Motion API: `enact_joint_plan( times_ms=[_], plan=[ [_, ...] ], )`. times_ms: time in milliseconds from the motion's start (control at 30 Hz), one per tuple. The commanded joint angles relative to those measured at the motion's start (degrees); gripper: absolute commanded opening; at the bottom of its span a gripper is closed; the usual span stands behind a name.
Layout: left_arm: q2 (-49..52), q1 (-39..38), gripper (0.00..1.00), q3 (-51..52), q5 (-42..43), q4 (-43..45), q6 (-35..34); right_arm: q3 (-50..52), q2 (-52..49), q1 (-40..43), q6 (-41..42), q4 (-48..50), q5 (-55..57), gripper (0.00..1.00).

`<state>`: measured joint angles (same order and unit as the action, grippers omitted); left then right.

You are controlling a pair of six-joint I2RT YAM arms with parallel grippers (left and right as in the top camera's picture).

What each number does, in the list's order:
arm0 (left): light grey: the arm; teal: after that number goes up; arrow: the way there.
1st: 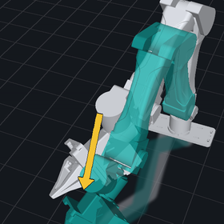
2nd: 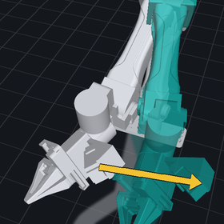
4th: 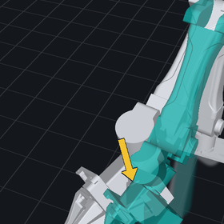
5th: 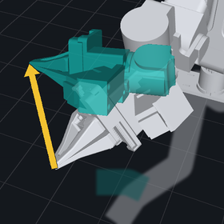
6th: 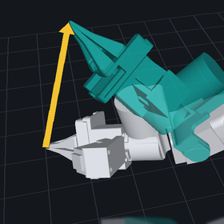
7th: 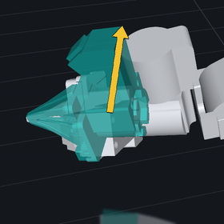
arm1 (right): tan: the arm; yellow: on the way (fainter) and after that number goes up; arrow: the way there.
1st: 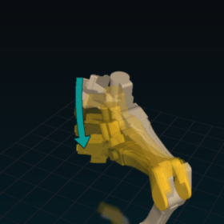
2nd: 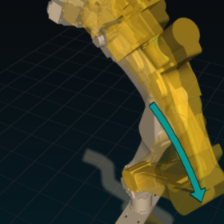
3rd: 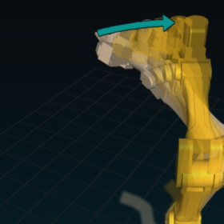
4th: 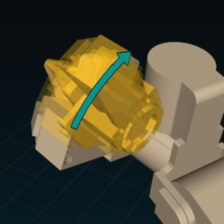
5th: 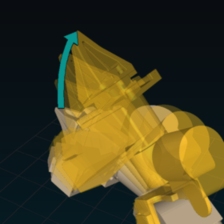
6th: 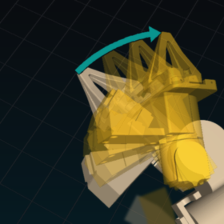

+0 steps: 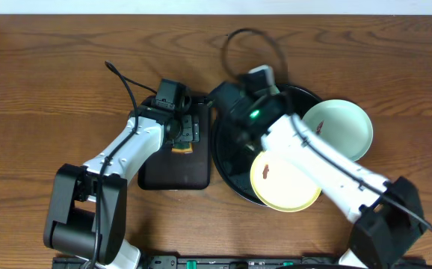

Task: Clean dirty plates on tray and stack at the side
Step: 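Carry the plate right and set it down beside the tray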

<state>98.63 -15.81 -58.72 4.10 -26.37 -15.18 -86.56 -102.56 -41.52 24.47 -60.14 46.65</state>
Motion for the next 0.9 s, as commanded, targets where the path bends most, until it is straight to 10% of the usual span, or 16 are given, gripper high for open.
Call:
enact_joint_plan(
  times_ms=[0, 400, 867],
  plan=[
    [0.4, 0.1, 0.84, 0.4, -0.7, -0.1, 0.1, -1.1, 1.4, 6.6, -1.2, 0.8, -19.3, 0.01],
    [0.4, 0.1, 0.84, 0.4, -0.7, -0.1, 0.1, -1.1, 2.8, 40.0, -12.3, 11.4, -74.1, 0.01],
    [0.4, 0.1, 0.84, 0.4, -0.7, -0.1, 0.1, -0.9, 2.8, 71.0, -9.4, 10.2, -60.2, 0.01]
  ],
)
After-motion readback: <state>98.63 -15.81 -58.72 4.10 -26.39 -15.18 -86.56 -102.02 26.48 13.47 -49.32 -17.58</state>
